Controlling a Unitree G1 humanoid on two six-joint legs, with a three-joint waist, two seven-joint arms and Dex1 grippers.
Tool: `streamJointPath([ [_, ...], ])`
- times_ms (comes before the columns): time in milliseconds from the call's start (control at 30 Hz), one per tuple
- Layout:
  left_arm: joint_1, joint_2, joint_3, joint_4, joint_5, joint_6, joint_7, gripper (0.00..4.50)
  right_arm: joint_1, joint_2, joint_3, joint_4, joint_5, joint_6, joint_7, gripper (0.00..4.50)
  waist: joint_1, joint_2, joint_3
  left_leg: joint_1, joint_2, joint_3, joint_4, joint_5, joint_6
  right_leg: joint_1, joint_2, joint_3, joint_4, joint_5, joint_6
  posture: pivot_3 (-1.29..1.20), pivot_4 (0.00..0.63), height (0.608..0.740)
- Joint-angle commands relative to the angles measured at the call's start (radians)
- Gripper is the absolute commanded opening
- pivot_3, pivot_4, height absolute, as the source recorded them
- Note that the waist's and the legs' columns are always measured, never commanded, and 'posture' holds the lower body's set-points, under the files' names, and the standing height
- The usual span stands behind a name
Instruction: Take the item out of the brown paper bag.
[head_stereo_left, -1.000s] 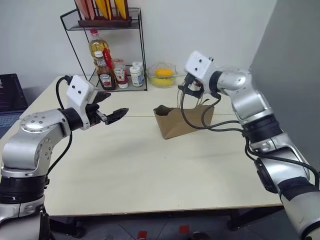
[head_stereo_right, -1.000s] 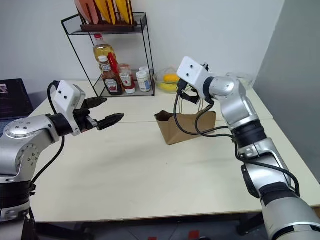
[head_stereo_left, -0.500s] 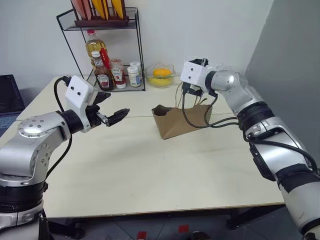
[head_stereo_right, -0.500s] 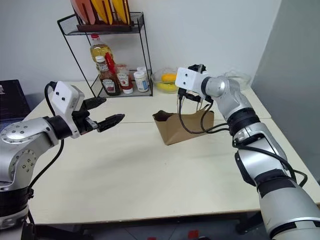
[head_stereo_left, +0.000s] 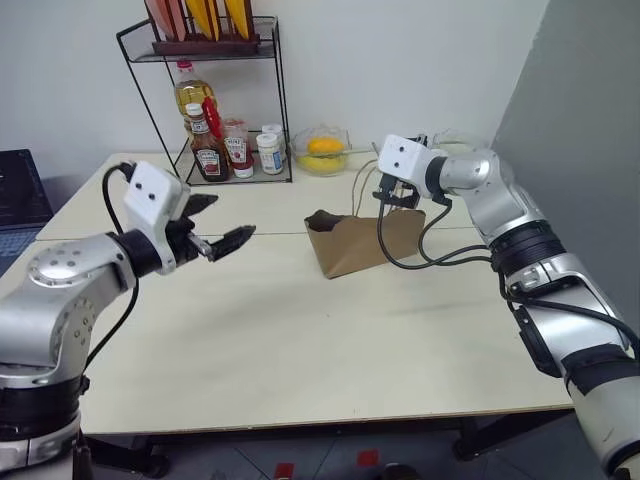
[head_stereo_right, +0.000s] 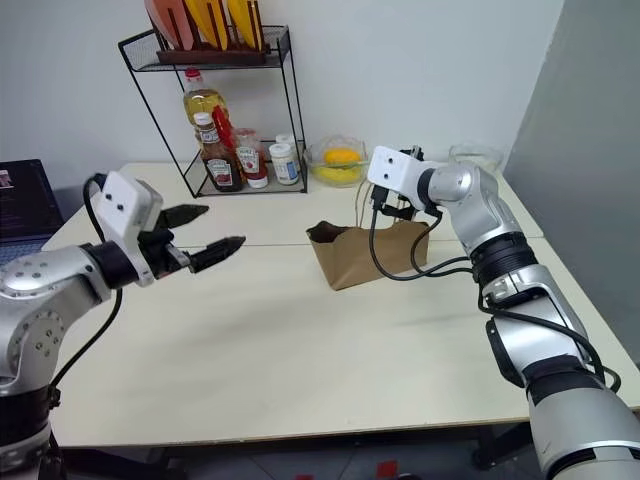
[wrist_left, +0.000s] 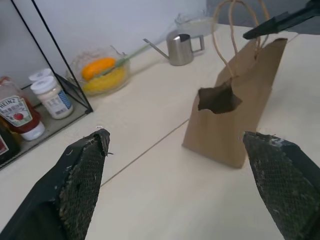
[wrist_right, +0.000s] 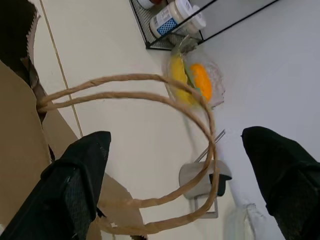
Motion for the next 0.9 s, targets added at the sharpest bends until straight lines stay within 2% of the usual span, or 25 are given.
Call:
streamJointPath([
  [33,-0.072,-0.036,-0.033,0.134,0.120,-0.127,0.088,4.50,0.081,-0.098,-0.080,-0.267,0.075,0.130,0.120,4.46,0.016,0.000,0.000,-0.001,0.000,-0.001,0.000,0.000,0.000,0.000,0.000,-0.001,0.000,0.000,0.000,0.00,0.150,0.740],
  [167,-0.313,-0.119,-0.146,0.542,0.261,-0.359,0.099,4.50,0.302,-0.212,-0.200,-0.750,0.302,0.466,0.310,4.46,0.055,-0.001,-0.001,-0.001,-0.001,-0.003,0.001,0.000,0.000,0.001,0.000,-0.003,-0.001,0.000,0.000,0.00,0.150,0.740],
  [267,-0.598,-0.256,-0.229,0.986,0.365,-0.572,0.091,4.50,0.520,-0.291,-0.258,-1.039,0.450,0.737,0.364,4.46,0.076,-0.002,-0.001,-0.001,-0.002,-0.004,0.003,0.000,0.000,0.003,-0.001,-0.005,-0.001,0.000,0.000,0.00,0.150,0.740],
  [367,-0.796,-0.358,-0.267,1.345,0.447,-0.707,0.105,4.50,0.675,-0.296,-0.252,-1.136,0.461,0.812,0.287,4.46,0.078,-0.005,-0.003,-0.002,-0.003,-0.005,0.005,0.000,0.001,0.006,-0.001,-0.007,-0.003,0.001,0.001,0.00,0.150,0.740],
  [467,-0.882,-0.426,-0.308,1.533,0.518,-0.756,0.089,4.50,0.757,-0.272,-0.222,-1.139,0.416,0.802,0.176,4.46,0.049,-0.005,-0.003,-0.002,-0.004,0.001,0.005,0.000,0.001,0.002,-0.002,-0.001,-0.001,0.001,0.002,0.00,0.150,0.740],
  [567,-0.920,-0.482,-0.363,1.602,0.588,-0.788,0.013,4.50,0.787,-0.250,-0.206,-1.124,0.386,0.791,0.088,4.46,0.029,-0.005,-0.003,-0.001,-0.003,0.001,0.003,0.000,0.001,0.001,-0.001,0.000,-0.001,0.001,0.002,0.00,0.150,0.740],
  [633,-0.934,-0.501,-0.384,1.600,0.594,-0.797,-0.181,4.50,0.795,-0.248,-0.216,-1.114,0.387,0.796,0.057,4.46,0.020,-0.005,-0.003,-0.001,-0.001,0.001,0.002,0.000,0.001,0.000,0.001,0.000,0.000,0.001,0.002,0.00,0.150,0.740],
  [800,-0.913,-0.476,-0.428,1.550,0.611,-0.796,-0.507,4.50,0.834,-0.274,-0.221,-1.079,0.388,0.770,0.027,4.46,0.023,-0.005,-0.003,-0.001,-0.001,0.000,0.001,0.001,0.002,0.001,0.001,-0.001,0.000,0.001,0.002,0.00,0.150,0.740],
  [900,-0.837,-0.456,-0.455,1.434,0.597,-0.777,-0.685,4.50,0.877,-0.291,-0.219,-1.062,0.388,0.756,0.014,4.46,0.023,-0.004,-0.003,-0.001,-0.002,0.001,0.002,0.001,0.002,0.001,0.000,-0.001,-0.001,0.001,0.002,0.00,0.150,0.740],
])
